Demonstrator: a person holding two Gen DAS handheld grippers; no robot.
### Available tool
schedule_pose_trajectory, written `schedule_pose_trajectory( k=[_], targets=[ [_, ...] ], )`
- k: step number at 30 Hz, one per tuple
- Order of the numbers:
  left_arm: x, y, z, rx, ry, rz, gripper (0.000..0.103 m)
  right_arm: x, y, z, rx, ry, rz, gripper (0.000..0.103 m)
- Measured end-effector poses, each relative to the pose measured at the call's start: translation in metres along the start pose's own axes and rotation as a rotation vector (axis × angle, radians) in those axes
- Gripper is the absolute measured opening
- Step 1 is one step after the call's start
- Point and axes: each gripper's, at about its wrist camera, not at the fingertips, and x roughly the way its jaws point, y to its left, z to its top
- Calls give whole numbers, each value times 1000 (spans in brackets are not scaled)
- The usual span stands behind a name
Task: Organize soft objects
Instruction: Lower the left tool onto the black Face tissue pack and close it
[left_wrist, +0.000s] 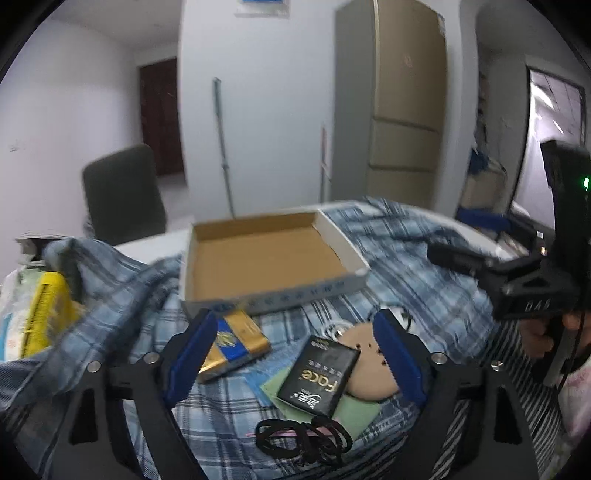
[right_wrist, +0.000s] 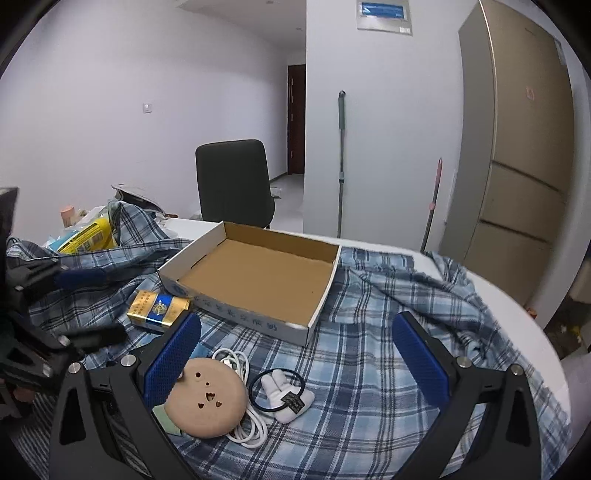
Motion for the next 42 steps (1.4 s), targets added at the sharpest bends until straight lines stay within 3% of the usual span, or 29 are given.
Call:
schedule_pose_trajectory(
  k=[4,7,10,14,22,27,34,42],
  targets=[
    [29,-5,-6,57,105,-61,74,6,-8,-8,33,30,32,103],
    [48,-4,-11,41,181,-119,72,12,-11,-12,42,48,30,103],
    [60,-3,-16,48,212,-89,72,17,-12,-16,52,66,41,103],
    [68,0,-19,36,261,-167,72,20,-15,-19,65,79,66,103],
    [67,1,-27,22,246,-172,72,25,-14,-24,67,93,88,103],
    [68,5,-32,16,226,-217,55,26,-5,-25,22,97,96,103],
    [68,1,-34,22,238,-260,55,29,0,-27,-3,113,108,103],
    [73,11,-41,-42,296,-304,55,30,4,-29,-29,120,110,103]
  ],
)
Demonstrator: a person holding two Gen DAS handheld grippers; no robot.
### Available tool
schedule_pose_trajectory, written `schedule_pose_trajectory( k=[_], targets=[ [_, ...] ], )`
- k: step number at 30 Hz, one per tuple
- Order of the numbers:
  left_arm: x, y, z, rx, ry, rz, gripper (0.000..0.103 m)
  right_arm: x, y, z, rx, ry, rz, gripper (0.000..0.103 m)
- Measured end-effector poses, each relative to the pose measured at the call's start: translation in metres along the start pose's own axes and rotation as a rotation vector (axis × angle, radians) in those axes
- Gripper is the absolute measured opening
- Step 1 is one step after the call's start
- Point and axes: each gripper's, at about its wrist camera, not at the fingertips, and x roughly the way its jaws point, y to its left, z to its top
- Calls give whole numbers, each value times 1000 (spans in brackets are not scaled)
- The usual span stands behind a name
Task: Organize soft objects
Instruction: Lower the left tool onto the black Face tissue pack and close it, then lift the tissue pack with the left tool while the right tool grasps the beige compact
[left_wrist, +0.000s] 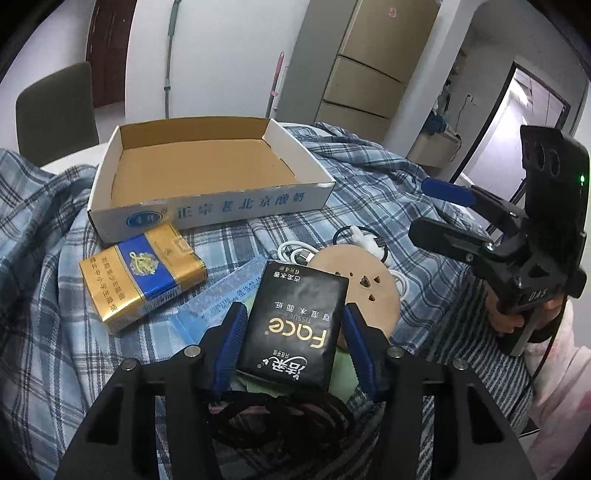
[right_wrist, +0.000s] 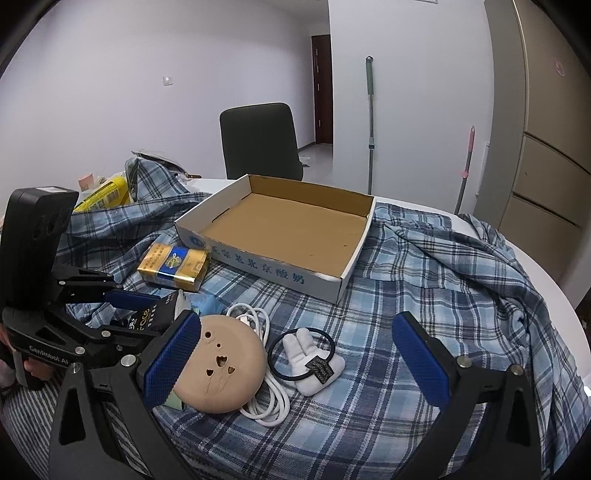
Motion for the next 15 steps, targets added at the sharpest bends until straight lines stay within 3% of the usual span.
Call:
schedule_pose_trajectory(
  k=[8,13,15],
  targets=[
    [0,-1,-1,4,9,-3,50,2,4,-1,-22,6,1,103],
    [-7,-10,-4,51,-47,24,50,3,7,-2,-34,7,8,103],
    [-14,-14,-5,63,-99,71,50,3,10,-2,-48,8,11,103]
  ],
)
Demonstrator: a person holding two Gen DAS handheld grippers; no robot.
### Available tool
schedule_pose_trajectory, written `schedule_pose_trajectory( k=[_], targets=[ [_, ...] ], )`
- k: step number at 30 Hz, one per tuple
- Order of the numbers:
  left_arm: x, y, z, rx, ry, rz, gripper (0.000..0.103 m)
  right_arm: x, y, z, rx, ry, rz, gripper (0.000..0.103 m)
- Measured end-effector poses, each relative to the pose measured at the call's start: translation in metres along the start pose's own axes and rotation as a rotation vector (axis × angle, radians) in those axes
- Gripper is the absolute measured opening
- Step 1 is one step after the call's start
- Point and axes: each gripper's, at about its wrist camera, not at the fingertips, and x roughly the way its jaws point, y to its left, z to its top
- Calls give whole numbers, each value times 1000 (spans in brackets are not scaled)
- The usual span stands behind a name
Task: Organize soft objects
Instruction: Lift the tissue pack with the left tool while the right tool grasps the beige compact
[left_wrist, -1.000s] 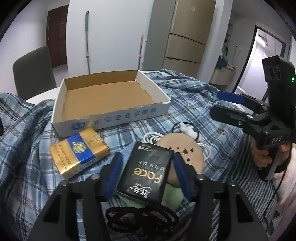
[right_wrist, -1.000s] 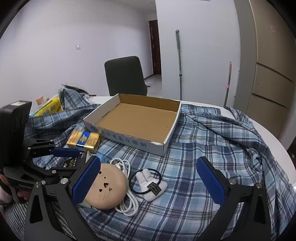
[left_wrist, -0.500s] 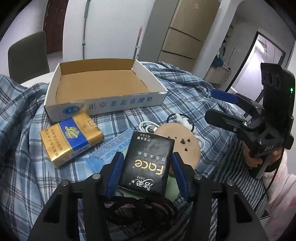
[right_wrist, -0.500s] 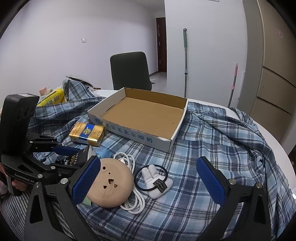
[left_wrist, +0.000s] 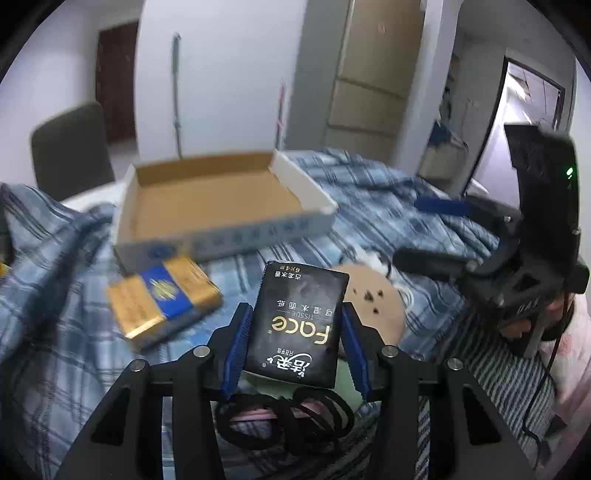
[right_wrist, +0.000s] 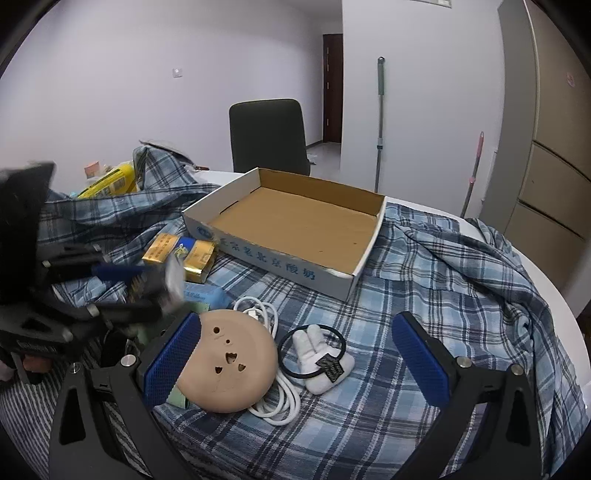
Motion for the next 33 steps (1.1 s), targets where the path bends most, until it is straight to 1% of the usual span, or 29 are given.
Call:
schedule_pose_trajectory(
  k=[2,5,8,10,12,15,19,23,25,27,28,31,33],
  targets=[
    [-10,-1,0,1,-54,32,50,-1,3,0,-11,-6,7,103],
    [-35,0,-4,-8,-184,78,50,-1,10,2,-33,-4,30,102],
    [-54,-2,-8,-7,-287,120,50,6,23,2,-65,42,84,101],
    [-61,-3,-9,-9,-325,176,50,13,33,1,-116,85,114,98],
    [-66,-2,-9,-12,-346,173,50,21,40,-1,-150,127,137,95],
    [-70,0,-9,-16,-356,189,50,34,42,-4,-147,180,150,95],
    [-70,0,-9,-14,-354,196,50,42,43,-9,-149,215,151,95],
    [-70,-1,-11,-12,-351,198,50,49,50,-13,-185,253,172,95],
    [-69,-2,-11,-14,-340,200,50,52,53,-14,-200,262,156,94],
    [-68,-2,-11,-15,-335,201,50,52,53,-14,-200,262,161,89],
    [-68,-3,-11,-15,-334,201,50,52,53,-14,-197,260,155,83],
    [-67,-3,-10,-15,-329,203,50,51,52,-14,-190,252,152,82],
    [-66,-3,-9,-16,-327,203,50,49,51,-15,-192,239,135,81]
  ],
)
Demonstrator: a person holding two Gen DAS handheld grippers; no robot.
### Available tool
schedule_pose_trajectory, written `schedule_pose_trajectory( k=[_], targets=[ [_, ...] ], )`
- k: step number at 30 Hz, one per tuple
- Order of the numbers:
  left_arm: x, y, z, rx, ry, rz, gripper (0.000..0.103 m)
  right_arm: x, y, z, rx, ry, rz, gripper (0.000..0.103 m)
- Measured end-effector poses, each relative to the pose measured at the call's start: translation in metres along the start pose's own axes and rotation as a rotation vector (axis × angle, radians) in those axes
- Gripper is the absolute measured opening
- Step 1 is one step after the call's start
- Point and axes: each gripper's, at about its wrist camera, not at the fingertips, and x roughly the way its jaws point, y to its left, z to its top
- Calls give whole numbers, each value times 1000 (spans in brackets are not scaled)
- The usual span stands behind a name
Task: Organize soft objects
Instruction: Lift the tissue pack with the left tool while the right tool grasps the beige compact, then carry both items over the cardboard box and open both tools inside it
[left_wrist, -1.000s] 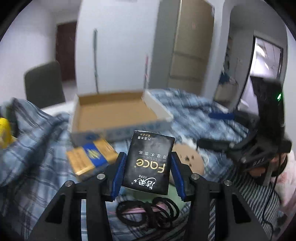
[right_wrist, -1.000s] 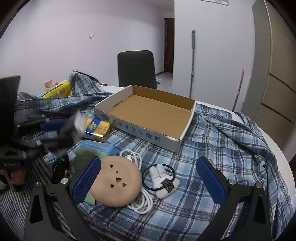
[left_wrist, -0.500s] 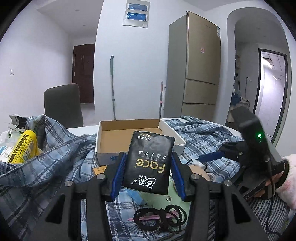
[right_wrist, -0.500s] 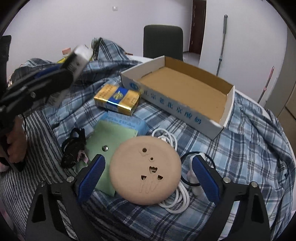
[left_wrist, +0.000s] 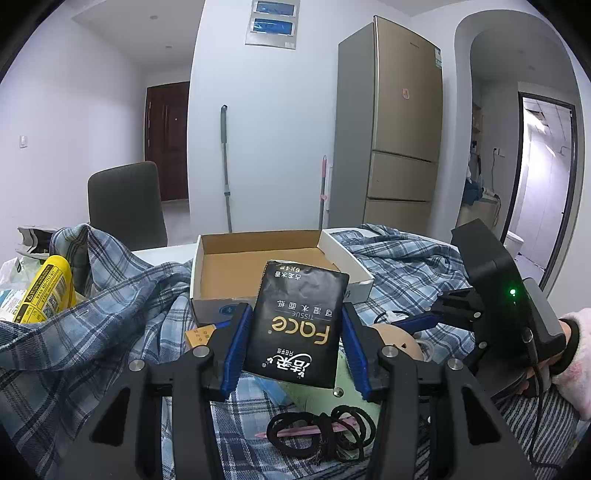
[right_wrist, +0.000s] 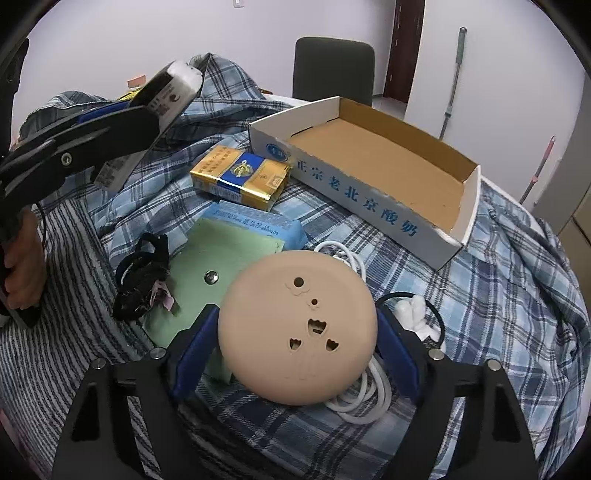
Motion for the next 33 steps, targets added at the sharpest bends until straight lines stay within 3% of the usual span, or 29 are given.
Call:
schedule_pose_trajectory(
  k=[3,11,19,23,30,33],
  targets=[
    [0,0,0,1,-3,2,50,-12,-1,-2,4,-62,-37,80],
    [3,0,-1,5,-8,11,50,-64,-3,-11,54,-357,-175,80],
    [-2,0,1,10,-21,44,50,-100,8,-8,62,-533,-278,80],
    [-20,4,19,-22,-49,50,50,-123,10,5,86,-599,-298,80],
    [-39,-7,59,51,-163,139,50,-154,-1,50,145,-720,-357,80],
    [-36,-6,83,28,-218,152,50,-168,-12,68,204,-821,-373,80]
  ],
)
